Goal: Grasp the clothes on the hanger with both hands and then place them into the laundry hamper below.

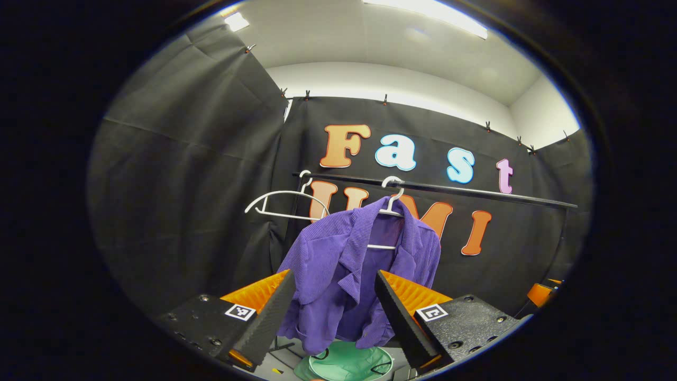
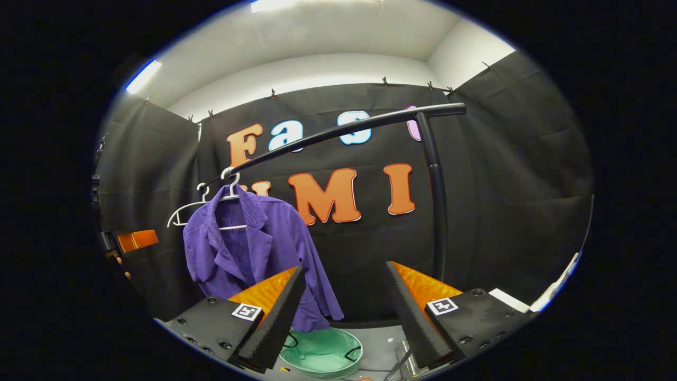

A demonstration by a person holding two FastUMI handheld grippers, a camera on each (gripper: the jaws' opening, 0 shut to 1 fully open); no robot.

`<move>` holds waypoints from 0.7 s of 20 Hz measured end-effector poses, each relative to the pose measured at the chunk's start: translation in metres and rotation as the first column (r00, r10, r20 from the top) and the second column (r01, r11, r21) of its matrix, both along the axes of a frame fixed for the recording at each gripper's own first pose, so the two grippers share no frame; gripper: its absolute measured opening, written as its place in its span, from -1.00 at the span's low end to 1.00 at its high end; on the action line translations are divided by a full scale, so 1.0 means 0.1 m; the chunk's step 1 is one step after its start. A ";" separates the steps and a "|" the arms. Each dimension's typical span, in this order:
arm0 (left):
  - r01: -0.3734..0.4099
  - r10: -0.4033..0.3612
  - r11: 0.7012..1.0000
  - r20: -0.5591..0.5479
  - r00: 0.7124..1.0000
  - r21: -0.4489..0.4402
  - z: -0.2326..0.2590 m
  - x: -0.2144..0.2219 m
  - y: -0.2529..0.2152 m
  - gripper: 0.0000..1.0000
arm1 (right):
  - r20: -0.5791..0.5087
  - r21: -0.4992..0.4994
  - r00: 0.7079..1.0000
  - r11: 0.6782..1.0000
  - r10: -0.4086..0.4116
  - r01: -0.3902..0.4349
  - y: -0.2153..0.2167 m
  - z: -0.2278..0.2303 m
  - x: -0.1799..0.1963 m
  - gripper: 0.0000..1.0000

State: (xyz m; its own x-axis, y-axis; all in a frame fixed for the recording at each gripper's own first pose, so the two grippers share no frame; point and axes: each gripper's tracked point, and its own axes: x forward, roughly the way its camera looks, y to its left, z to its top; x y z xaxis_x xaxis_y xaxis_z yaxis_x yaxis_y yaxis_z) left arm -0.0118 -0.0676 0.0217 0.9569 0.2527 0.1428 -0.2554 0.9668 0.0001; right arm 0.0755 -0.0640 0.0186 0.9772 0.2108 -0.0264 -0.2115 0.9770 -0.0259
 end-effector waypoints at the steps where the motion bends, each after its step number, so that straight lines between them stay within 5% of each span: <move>1: -0.006 0.006 1.000 -0.006 1.000 -0.001 -0.02 -0.03 -0.03 0.97 | -0.001 -0.005 1.000 1.000 0.017 -0.017 0.03 -0.02 0.00 0.96; 2: -0.011 0.012 1.000 -0.012 1.000 0.003 -0.04 -0.07 -0.06 0.97 | -0.005 -0.009 0.999 0.999 0.031 -0.031 0.05 -0.03 0.00 0.79; 14: 0.038 -0.035 0.999 -0.100 0.994 0.022 -0.34 0.27 -0.21 0.97 | -0.073 -0.015 0.992 0.995 0.102 -0.104 0.70 -0.38 0.21 0.96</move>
